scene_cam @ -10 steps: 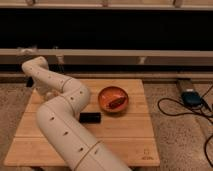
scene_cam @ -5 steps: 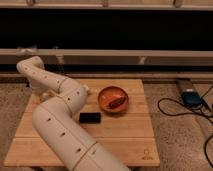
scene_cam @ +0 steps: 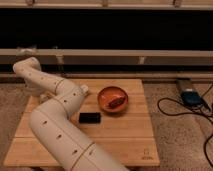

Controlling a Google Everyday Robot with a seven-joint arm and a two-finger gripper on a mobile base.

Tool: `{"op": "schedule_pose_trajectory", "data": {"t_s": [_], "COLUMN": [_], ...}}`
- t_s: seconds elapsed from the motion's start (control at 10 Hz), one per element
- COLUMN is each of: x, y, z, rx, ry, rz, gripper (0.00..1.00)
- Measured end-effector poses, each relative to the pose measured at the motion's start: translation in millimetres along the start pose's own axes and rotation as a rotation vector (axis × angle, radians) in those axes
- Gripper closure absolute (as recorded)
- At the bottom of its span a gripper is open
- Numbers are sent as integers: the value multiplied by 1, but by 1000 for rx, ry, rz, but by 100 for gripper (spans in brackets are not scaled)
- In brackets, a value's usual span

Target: Wipe the white sponge on the table

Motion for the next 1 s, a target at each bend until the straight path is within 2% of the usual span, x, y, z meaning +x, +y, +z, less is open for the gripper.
{"op": "schedule_pose_trajectory", "data": {"t_s": [0.1, 0.4, 1.0], "x": [3, 17, 43], "y": [10, 36, 34], "z": [3, 3, -1], "rx": [-3, -6, -1], "ry": [33, 95, 145], "rz": [-26, -74, -48], "gripper": [100, 100, 100]}}
